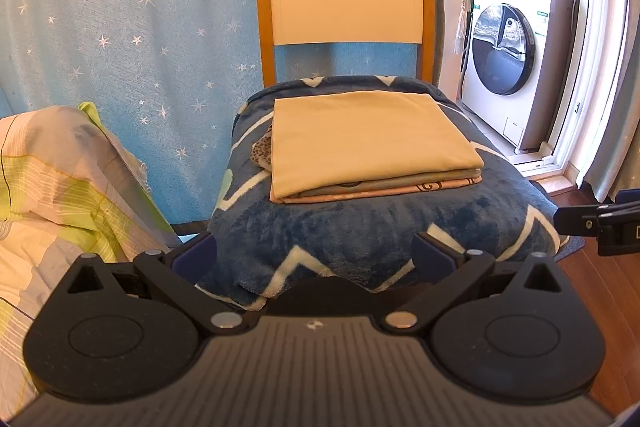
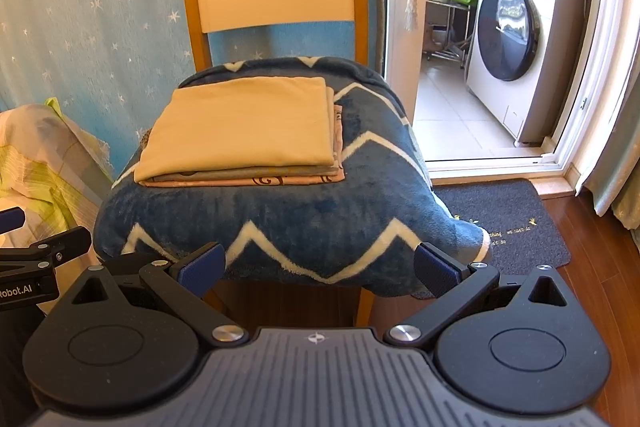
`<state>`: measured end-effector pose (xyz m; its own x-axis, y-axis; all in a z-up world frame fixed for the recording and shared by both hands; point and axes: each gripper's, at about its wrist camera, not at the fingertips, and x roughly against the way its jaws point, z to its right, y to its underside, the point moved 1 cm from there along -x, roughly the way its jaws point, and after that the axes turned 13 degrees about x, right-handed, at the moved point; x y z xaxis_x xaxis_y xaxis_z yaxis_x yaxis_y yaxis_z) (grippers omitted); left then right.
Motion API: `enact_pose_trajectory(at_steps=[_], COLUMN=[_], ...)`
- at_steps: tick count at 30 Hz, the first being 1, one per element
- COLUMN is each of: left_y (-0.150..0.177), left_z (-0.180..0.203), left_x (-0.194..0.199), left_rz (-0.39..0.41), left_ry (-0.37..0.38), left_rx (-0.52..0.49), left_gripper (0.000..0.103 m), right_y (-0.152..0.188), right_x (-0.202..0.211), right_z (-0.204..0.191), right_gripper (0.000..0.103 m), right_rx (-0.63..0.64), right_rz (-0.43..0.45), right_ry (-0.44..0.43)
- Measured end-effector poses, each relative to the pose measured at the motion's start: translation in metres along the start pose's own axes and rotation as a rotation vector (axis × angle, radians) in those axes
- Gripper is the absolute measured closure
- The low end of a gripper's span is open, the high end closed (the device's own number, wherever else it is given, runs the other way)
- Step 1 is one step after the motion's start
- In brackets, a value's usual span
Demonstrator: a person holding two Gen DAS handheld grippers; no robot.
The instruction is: Fold clothes
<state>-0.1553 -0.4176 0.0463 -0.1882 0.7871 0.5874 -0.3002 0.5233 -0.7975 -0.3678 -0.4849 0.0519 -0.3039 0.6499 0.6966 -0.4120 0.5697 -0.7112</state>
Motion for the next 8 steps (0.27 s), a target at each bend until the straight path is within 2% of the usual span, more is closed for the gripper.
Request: enact_pose_trajectory(at_steps=[8], left_y=[0.0011], left_z=[0.0022], left_x=[-0.0018], left_rz=[0.006], left_ry=[0.008], left_rx=[-0.01], left_gripper=[0.001], right_y=[0.001], right_x=[-0.0041], right_z=[0.0016], right_gripper=[0.0], right_rx=[-0.005], right_rz=[-0.006], right_ry=[-0.002])
